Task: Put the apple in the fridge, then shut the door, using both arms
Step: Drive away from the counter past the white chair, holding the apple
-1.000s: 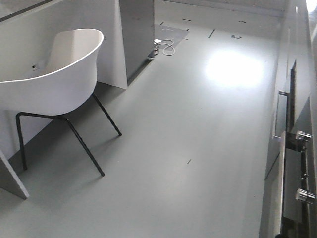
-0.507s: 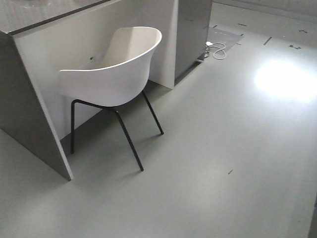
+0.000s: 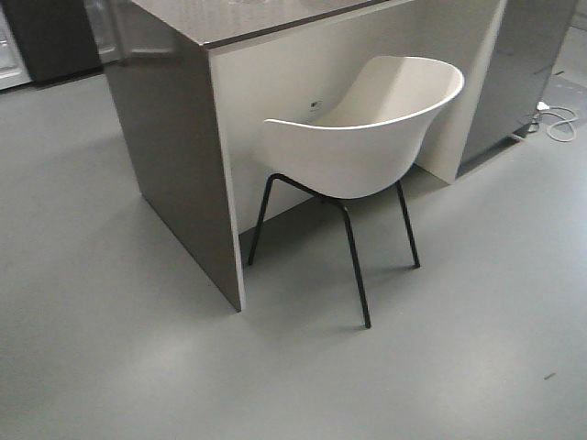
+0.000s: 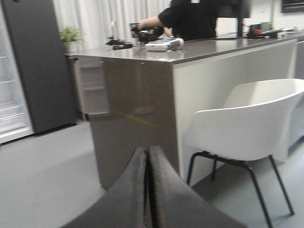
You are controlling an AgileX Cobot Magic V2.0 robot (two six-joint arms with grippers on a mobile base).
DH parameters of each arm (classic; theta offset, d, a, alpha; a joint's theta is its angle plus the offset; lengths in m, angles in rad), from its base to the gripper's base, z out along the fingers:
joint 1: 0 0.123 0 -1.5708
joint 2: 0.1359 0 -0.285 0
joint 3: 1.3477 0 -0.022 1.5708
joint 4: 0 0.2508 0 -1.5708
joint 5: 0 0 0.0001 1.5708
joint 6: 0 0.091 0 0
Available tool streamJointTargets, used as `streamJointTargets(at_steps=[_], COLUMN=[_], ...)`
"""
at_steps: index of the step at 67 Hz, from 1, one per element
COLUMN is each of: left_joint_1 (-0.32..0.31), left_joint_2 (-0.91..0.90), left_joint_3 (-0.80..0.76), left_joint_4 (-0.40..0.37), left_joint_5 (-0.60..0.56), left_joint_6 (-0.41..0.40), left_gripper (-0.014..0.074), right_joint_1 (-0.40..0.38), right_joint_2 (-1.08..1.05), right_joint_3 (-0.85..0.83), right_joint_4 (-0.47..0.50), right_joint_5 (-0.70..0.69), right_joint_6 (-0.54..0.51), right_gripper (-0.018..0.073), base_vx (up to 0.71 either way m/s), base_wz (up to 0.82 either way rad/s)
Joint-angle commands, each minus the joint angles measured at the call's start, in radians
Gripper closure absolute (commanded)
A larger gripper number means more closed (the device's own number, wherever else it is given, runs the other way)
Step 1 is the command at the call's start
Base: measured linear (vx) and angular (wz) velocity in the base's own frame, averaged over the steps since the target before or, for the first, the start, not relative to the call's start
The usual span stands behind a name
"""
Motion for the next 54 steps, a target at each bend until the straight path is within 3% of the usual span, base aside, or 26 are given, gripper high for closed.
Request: streamJointTargets(at_steps=[1,54], left_joint_1=[-0.009,-0.009], left_joint_2=[-0.014,-0.014], left_joint_3=[-0.018,-0.018], left_joint_4=[-0.001,-0.001], left_joint_5=[-0.069,-0.069], left_joint_6=[0.002,0.002], left_gripper=[0.0603,0.0603], right_joint_1=[-0.005,-0.005], right_joint_2=[0.01,0.01], right_joint_3=[-0.024,-0.024], right_joint_4=[0.014,0.014], right_joint_5=[-0.06,-0.06], right_joint_6=[-0.008,-0.008], right_gripper=[0.0447,0.0447], base_vx=[0.04,0.06], base_wz=[0.51,0.44])
